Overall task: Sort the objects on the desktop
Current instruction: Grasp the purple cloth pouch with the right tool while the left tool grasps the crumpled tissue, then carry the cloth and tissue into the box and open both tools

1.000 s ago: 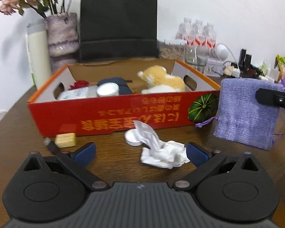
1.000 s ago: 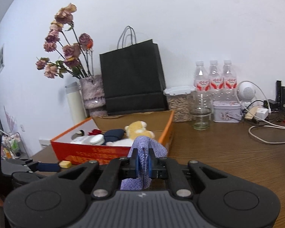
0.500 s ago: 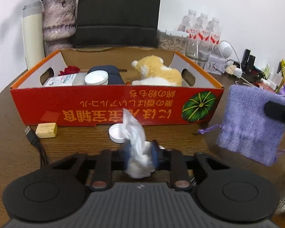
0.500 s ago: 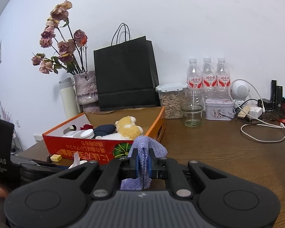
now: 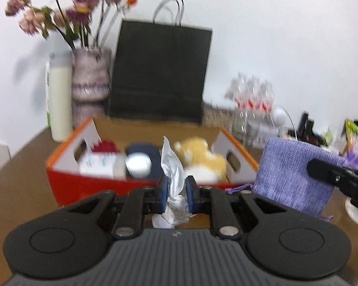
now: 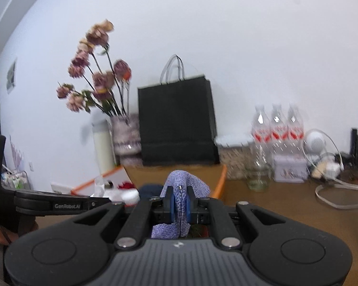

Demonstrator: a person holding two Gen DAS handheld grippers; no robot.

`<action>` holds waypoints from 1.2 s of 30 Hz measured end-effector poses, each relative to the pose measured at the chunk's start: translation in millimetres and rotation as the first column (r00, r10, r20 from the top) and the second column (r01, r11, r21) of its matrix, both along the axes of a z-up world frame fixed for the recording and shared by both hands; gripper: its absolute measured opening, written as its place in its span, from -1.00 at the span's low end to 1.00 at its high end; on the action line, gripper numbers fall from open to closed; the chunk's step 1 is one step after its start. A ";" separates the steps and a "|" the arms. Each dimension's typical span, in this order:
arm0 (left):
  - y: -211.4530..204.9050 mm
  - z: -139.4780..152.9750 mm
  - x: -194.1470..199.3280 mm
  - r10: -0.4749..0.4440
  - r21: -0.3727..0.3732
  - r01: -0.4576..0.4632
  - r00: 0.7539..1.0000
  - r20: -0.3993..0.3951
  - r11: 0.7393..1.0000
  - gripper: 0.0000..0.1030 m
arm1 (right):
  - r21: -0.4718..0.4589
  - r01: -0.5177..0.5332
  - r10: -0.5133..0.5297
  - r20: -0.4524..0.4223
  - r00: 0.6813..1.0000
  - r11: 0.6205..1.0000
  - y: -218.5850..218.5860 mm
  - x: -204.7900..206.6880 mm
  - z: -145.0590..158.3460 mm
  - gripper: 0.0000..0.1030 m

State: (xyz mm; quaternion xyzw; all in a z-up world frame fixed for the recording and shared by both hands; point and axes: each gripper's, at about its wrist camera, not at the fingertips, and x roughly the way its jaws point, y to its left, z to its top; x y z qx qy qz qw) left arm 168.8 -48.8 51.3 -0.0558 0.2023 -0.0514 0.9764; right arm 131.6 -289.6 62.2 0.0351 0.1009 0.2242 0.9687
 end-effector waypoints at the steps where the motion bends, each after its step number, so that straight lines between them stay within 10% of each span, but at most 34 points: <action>1: 2.8 4.4 1.7 0.007 -0.006 -0.007 1.000 0.014 1.000 -0.68 | -0.001 -0.006 0.006 0.012 1.000 1.000 5.7 2.8 4.6 -0.84; 11: 35.5 27.0 34.3 0.100 -0.013 -0.100 0.986 0.131 0.995 -0.67 | 0.023 -0.033 0.032 0.044 0.999 0.999 70.2 64.8 22.6 -0.84; 36: 65.6 -21.6 152.5 0.124 0.138 -0.124 0.992 0.005 0.983 -0.67 | -0.113 -0.065 0.043 -0.186 0.982 0.991 140.2 197.6 -32.5 -0.84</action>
